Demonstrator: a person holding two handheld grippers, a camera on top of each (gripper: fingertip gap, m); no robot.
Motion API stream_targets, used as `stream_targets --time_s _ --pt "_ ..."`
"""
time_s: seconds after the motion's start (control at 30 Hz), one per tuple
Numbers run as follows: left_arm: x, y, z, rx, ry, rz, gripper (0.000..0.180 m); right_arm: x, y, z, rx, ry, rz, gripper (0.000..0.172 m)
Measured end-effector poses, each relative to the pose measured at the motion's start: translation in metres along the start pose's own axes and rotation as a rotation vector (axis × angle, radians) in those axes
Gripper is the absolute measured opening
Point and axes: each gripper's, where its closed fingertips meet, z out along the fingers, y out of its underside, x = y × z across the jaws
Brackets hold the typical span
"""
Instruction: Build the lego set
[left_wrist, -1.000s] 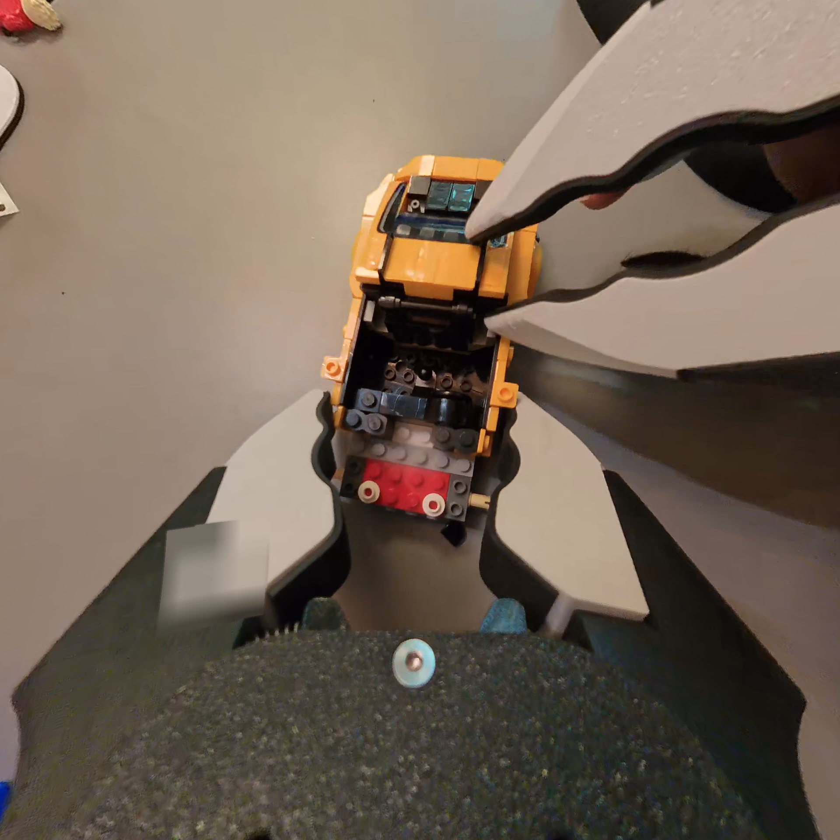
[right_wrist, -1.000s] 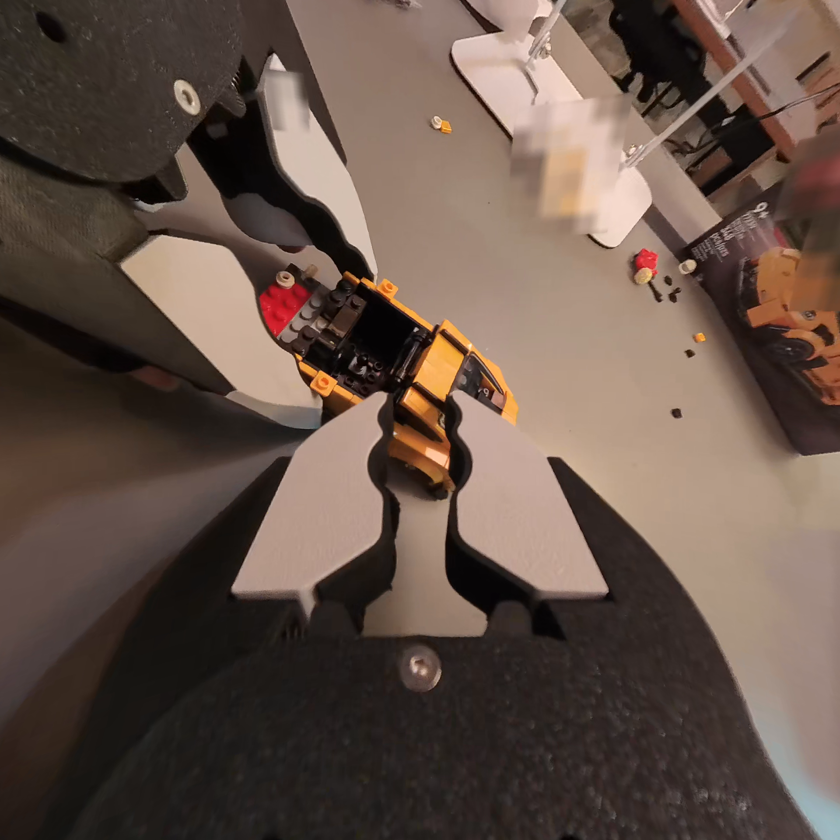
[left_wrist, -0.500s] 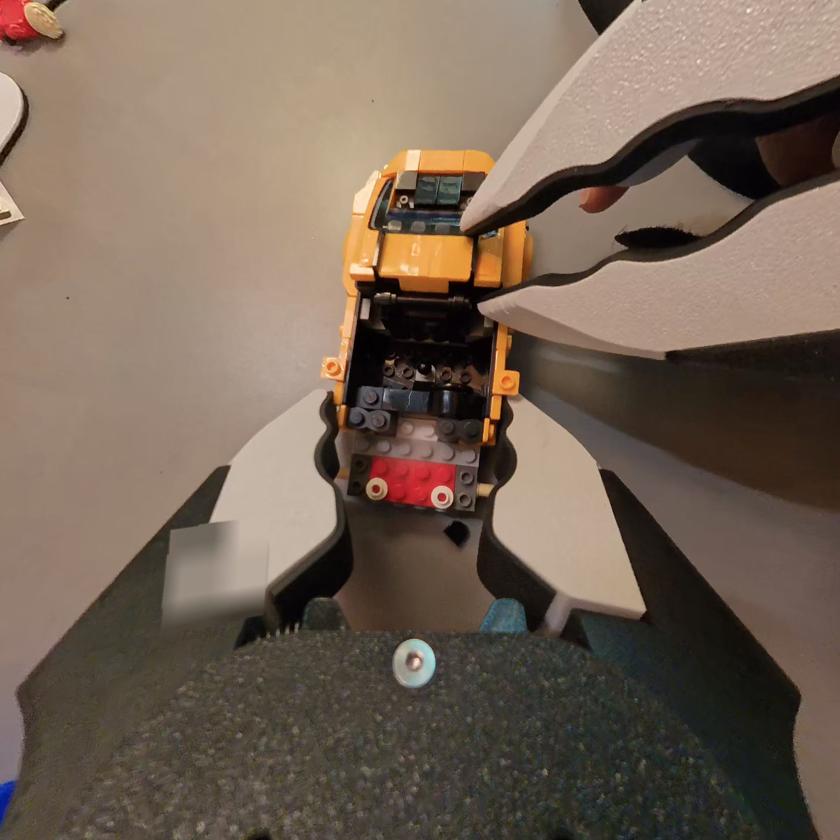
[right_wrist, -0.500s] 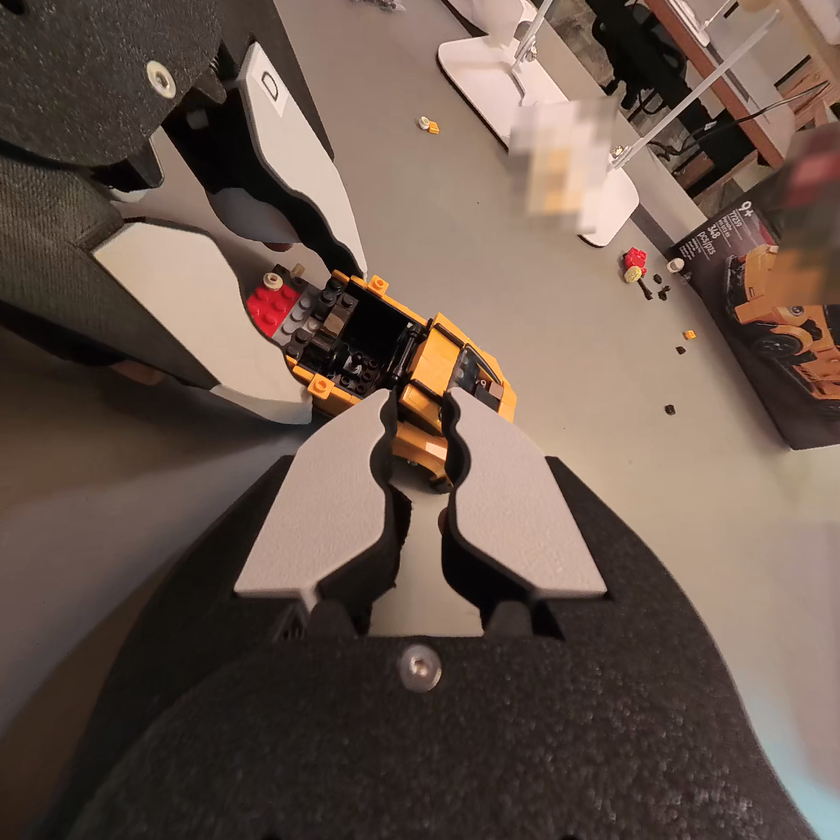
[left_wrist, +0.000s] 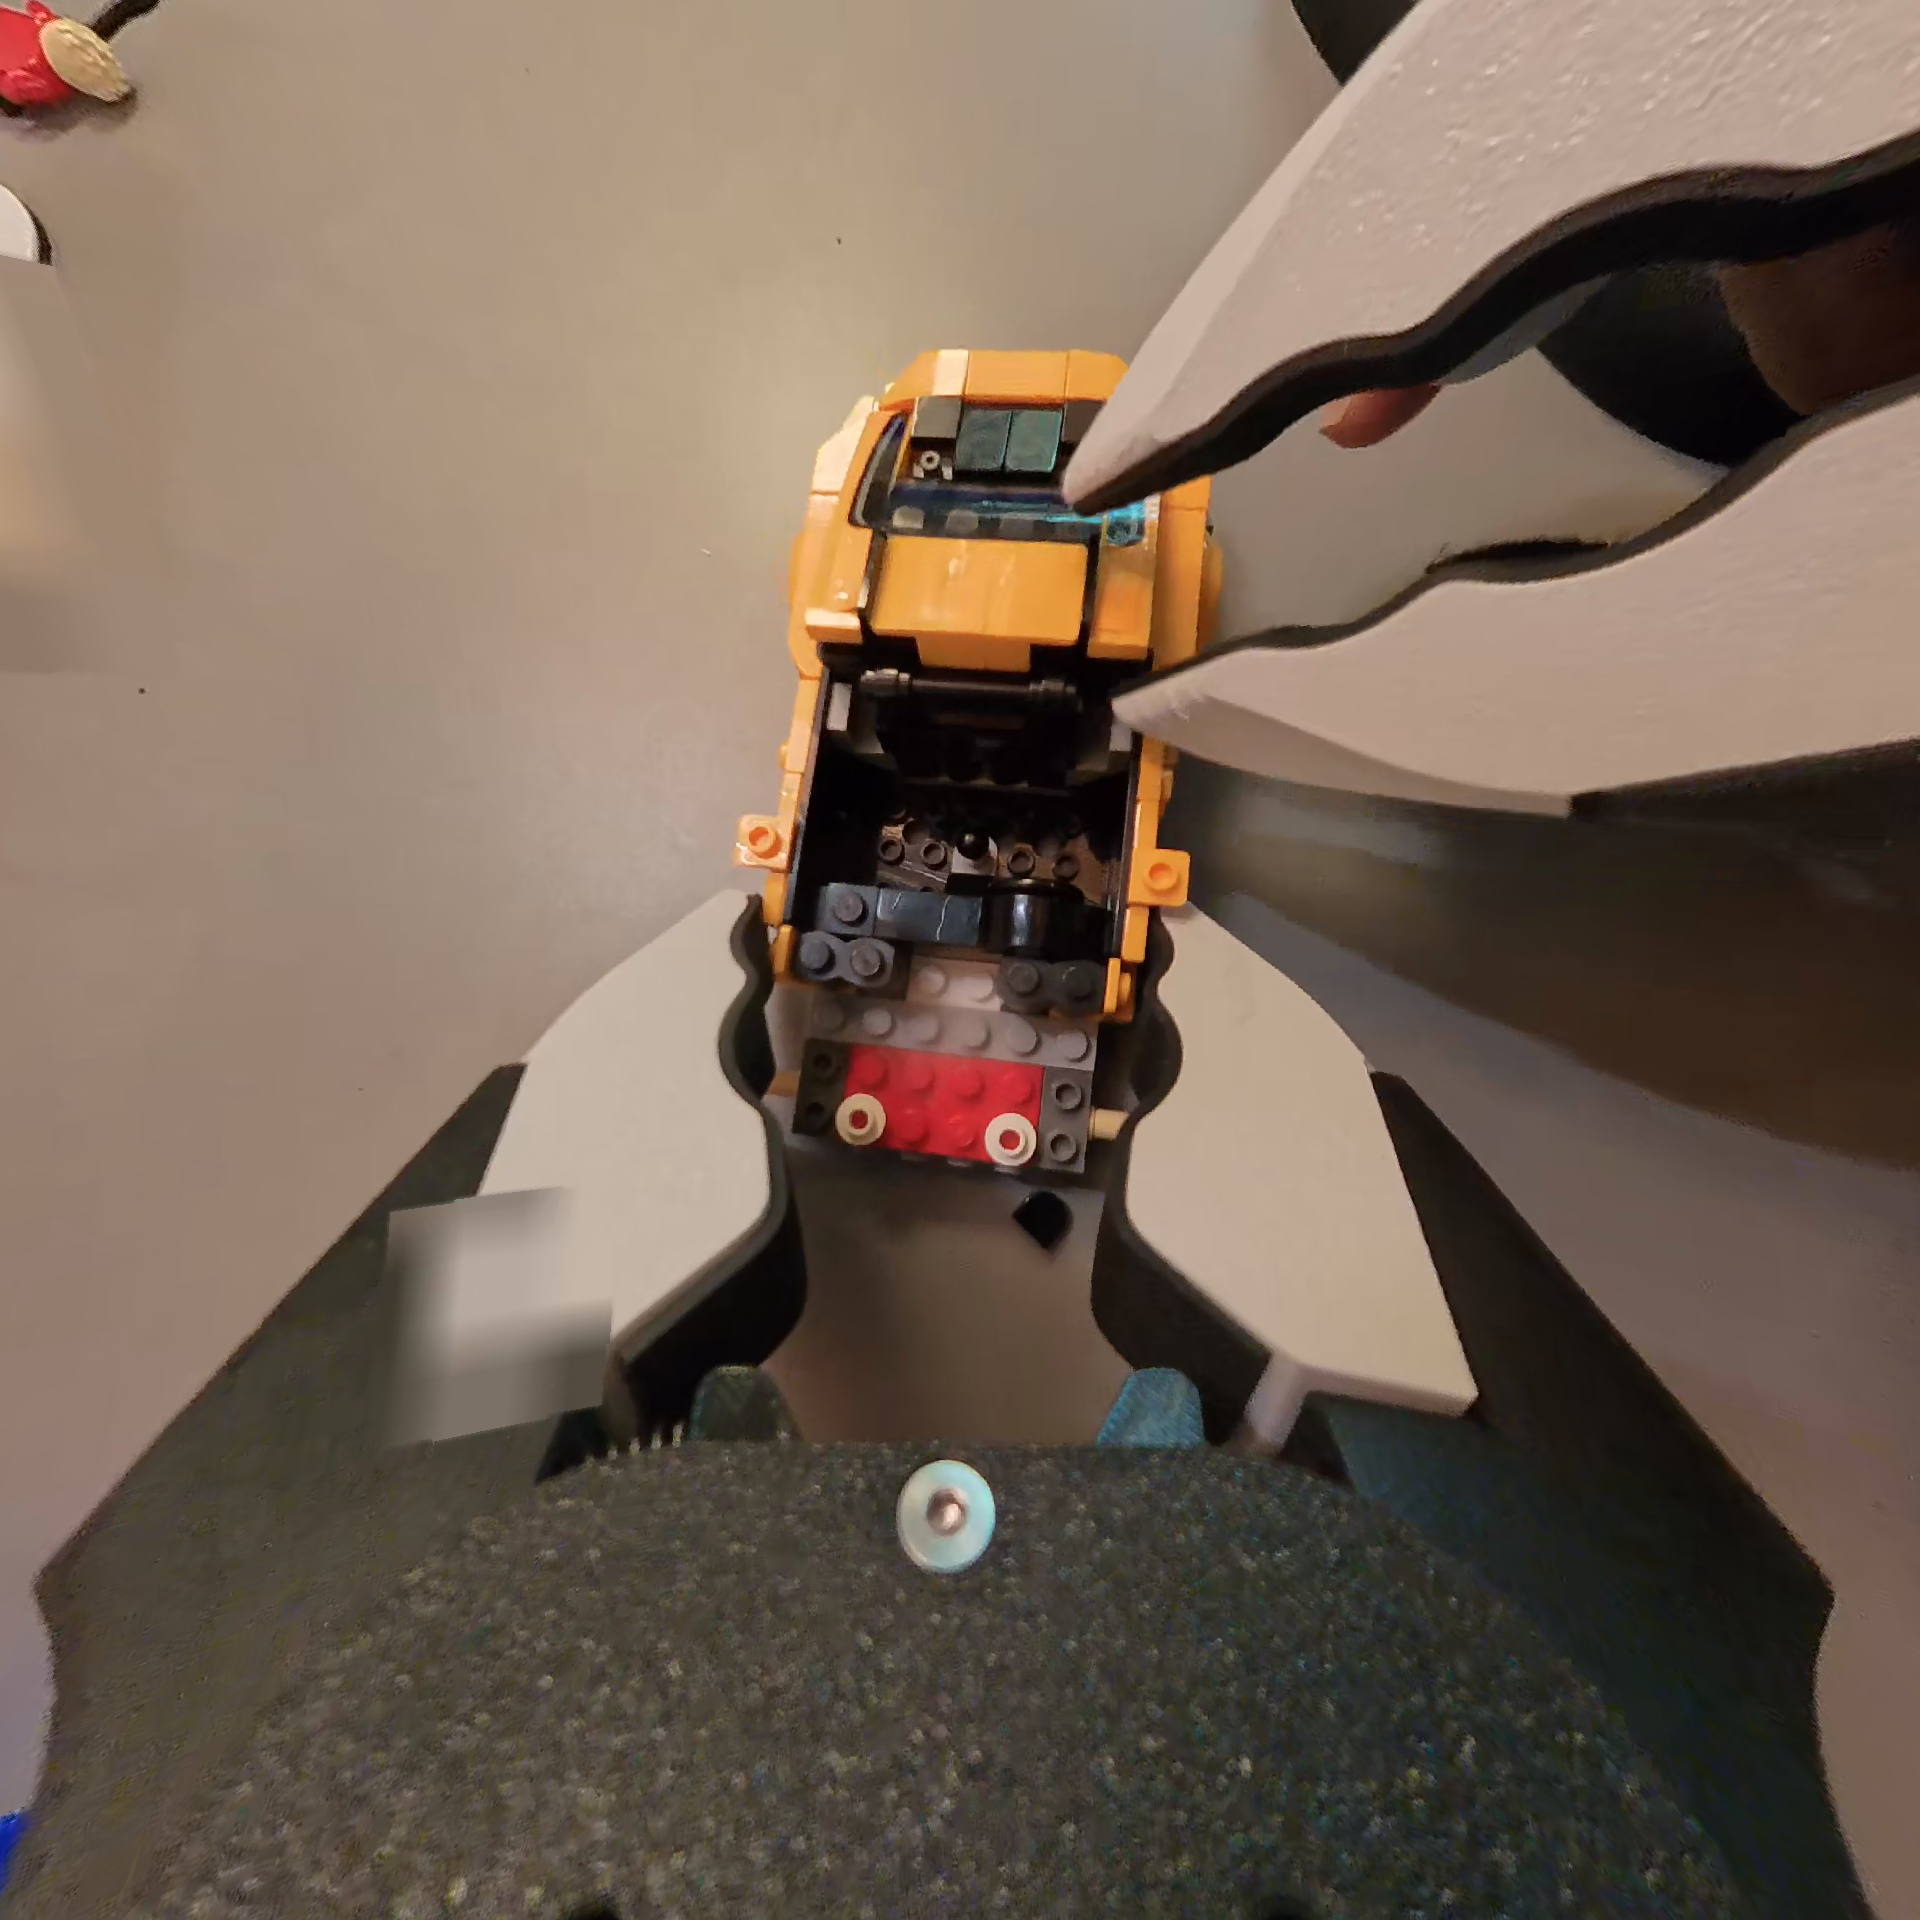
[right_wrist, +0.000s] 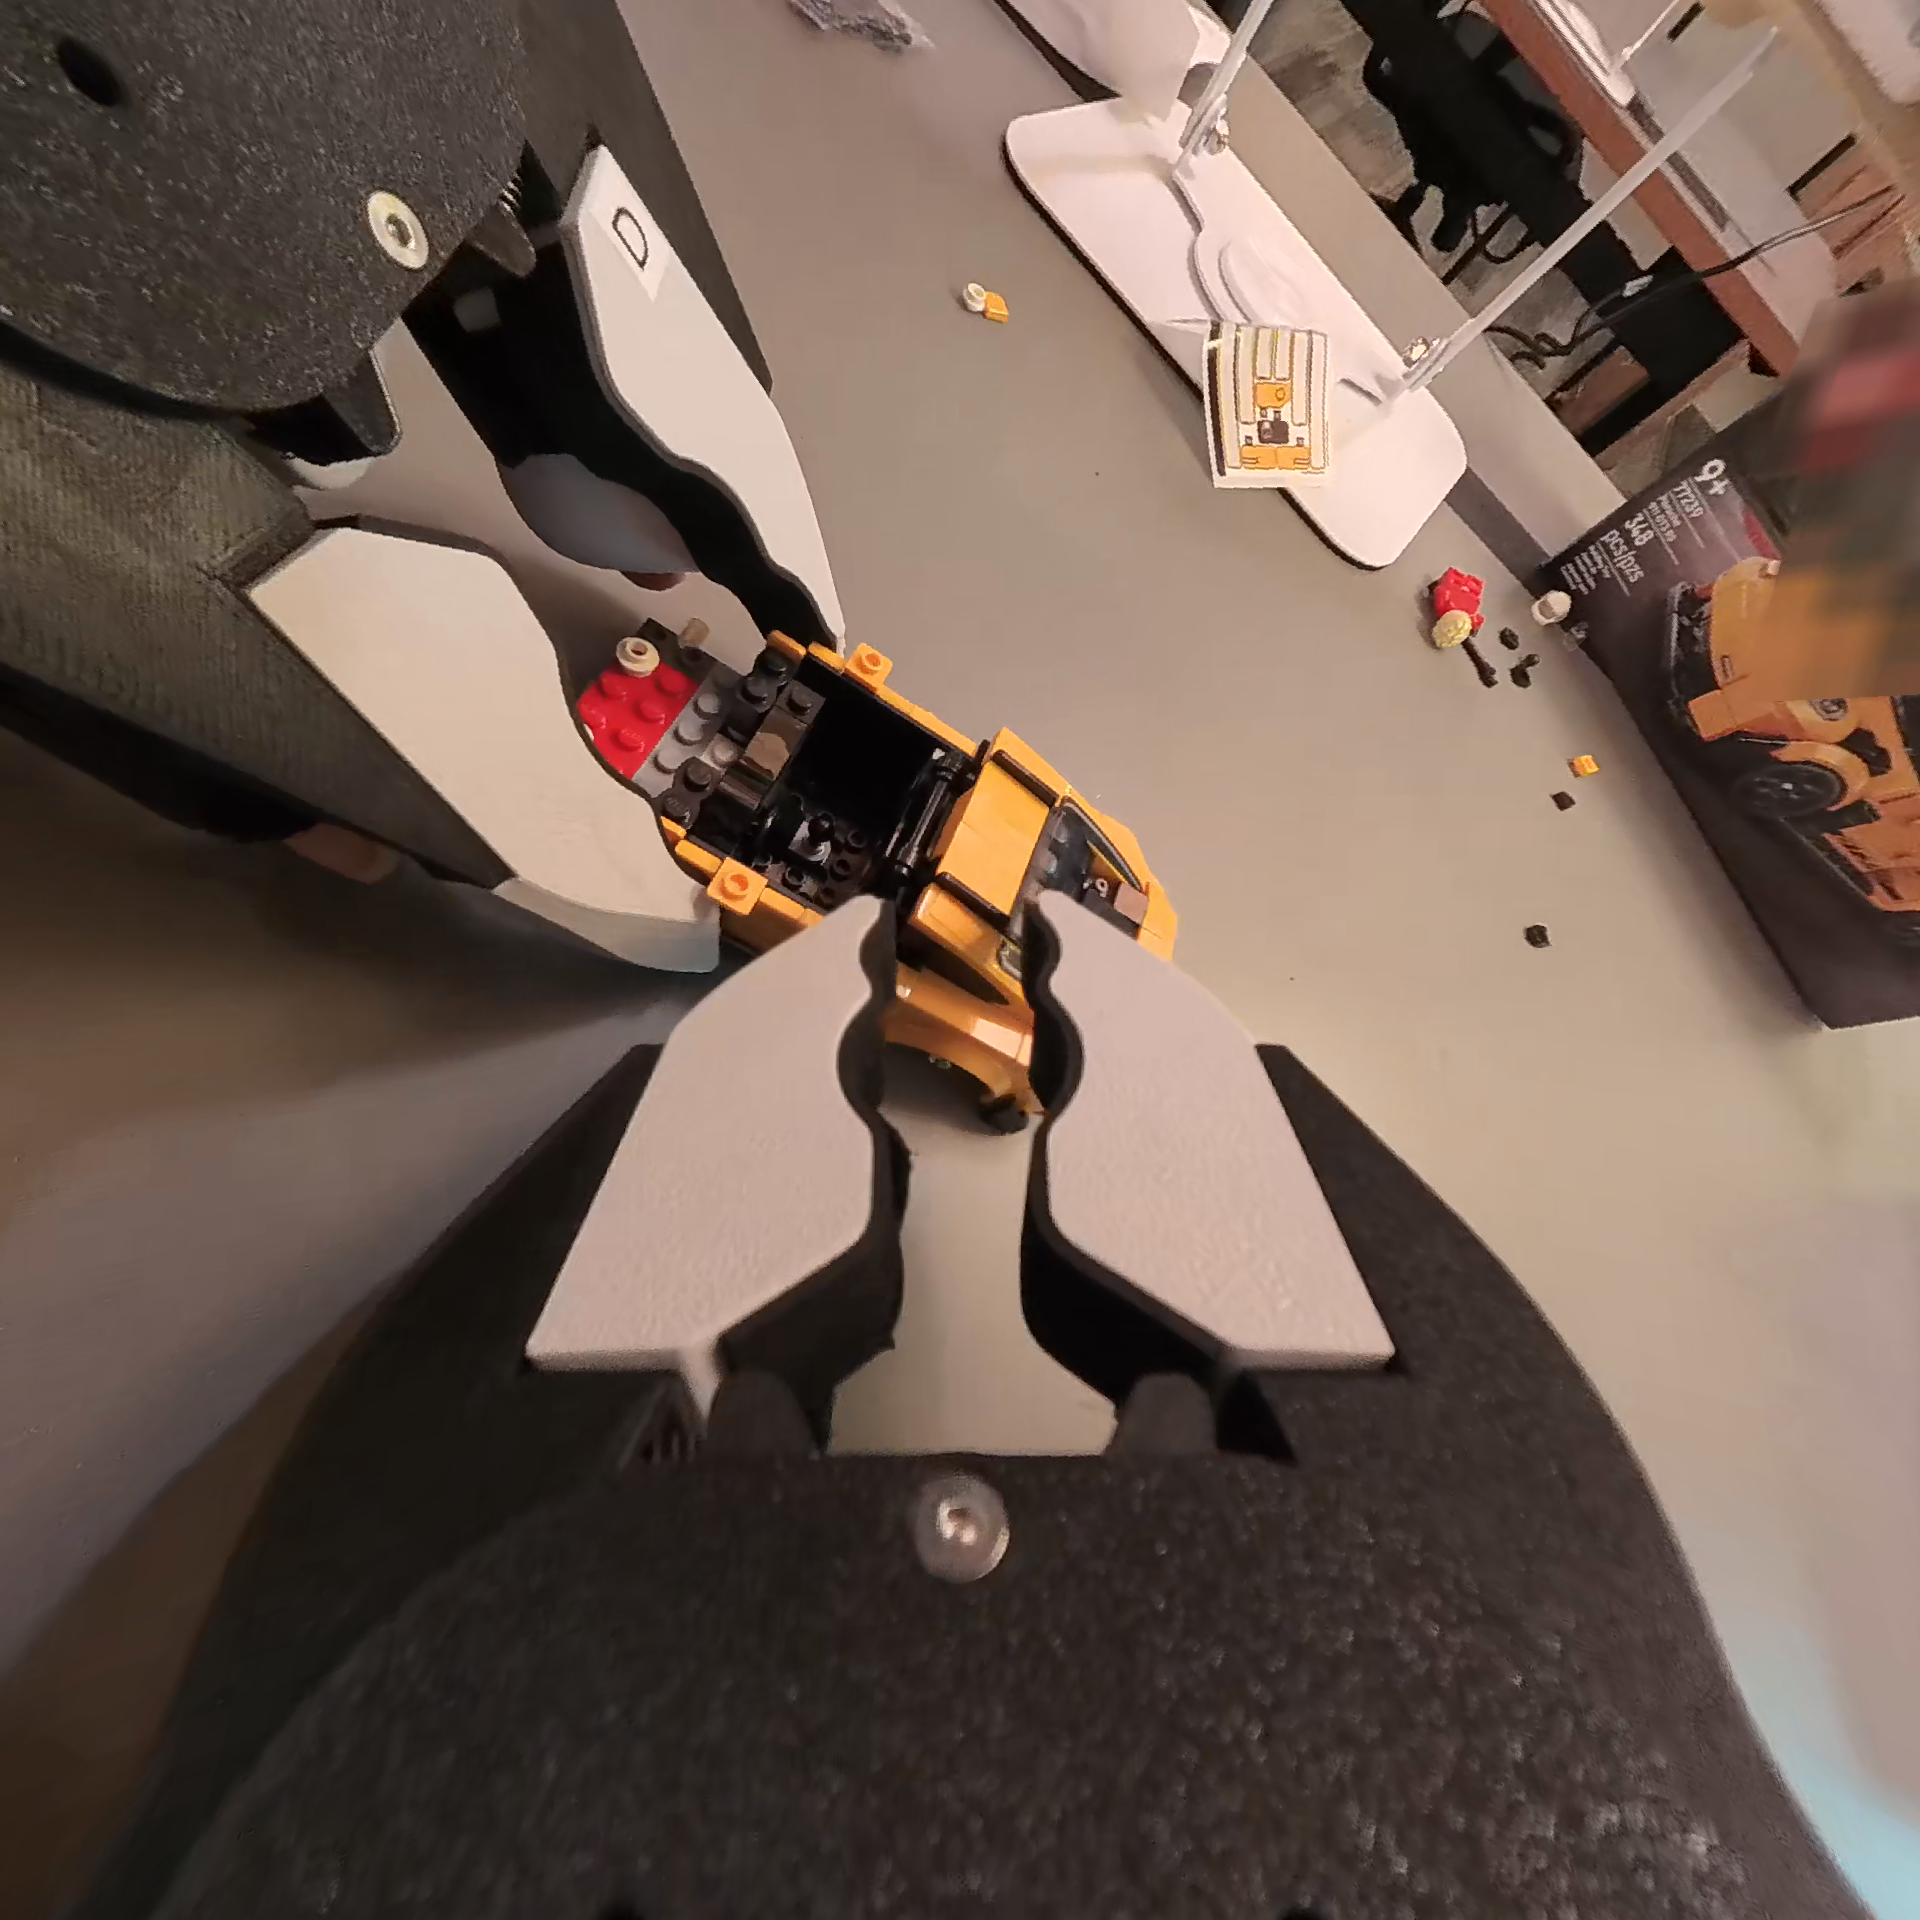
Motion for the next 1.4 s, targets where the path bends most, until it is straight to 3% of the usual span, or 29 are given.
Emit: stream_targets --time_s 0.97,1.1,1.27,1.4 --pt "0.000 0.000 0.000 -0.003 0.001 0.007 0.067 0.003 0.003 0.003 0.022 0.066 -0.075 0.018" --pt "0.001 0.000 0.000 0.000 0.007 0.001 0.067 0.002 -0.001 0.000 0.019 0.000 -0.029 0.022" --pt "0.000 0.000 0.000 -0.004 0.001 -0.025 0.067 0.015 -0.028 -0.010 0.054 -0.095 0.086 0.027" --pt "0.000 0.000 -0.001 -0.001 0.003 -0.028 0.067 0.024 -0.025 0.009 -0.049 -0.190 0.106 0.025"
